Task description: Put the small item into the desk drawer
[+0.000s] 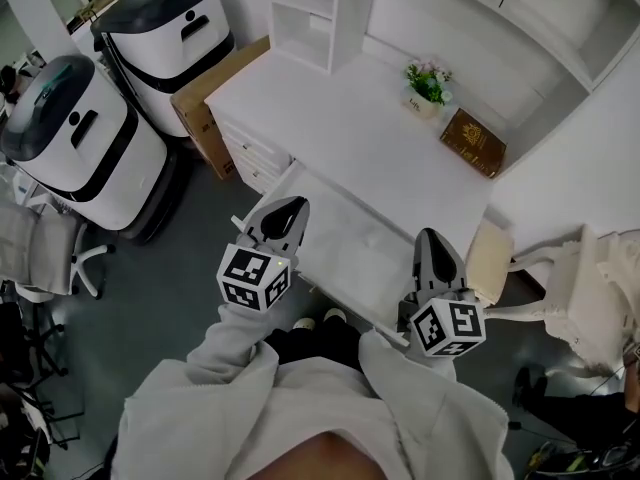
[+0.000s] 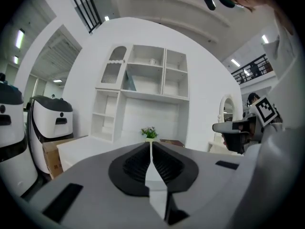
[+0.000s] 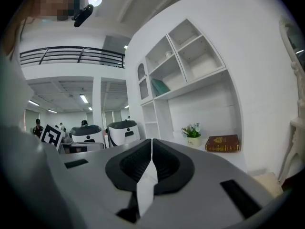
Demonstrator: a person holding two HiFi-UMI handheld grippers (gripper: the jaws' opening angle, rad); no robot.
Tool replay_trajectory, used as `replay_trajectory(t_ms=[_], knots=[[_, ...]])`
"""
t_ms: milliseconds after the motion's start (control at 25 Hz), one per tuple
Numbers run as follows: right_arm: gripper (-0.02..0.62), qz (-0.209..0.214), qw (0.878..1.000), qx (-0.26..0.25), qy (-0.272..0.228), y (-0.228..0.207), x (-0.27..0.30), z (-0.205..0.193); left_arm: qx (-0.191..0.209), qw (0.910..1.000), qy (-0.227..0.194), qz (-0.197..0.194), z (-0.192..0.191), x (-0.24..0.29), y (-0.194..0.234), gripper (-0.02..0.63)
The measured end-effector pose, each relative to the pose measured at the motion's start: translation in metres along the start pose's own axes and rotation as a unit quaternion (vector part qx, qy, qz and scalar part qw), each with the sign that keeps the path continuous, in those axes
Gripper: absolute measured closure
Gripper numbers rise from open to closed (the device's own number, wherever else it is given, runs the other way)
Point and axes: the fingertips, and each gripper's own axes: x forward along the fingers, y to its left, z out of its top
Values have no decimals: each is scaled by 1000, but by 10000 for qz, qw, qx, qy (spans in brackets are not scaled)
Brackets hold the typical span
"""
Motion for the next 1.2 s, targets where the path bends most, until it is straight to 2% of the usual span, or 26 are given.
replay_trajectory(t_ms=[200, 440, 1200], knots=[[561, 0, 10000, 12, -14, -1, -1, -4, 169, 9998, 29, 99, 5, -9, -8, 588], [562, 66, 9998, -102, 160, 4, -1, -21, 204, 9995, -205, 147, 4, -20, -18, 590], [563, 39, 9989, 38, 465, -6, -3, -40, 278, 9996, 15, 84, -12, -12, -28, 591]])
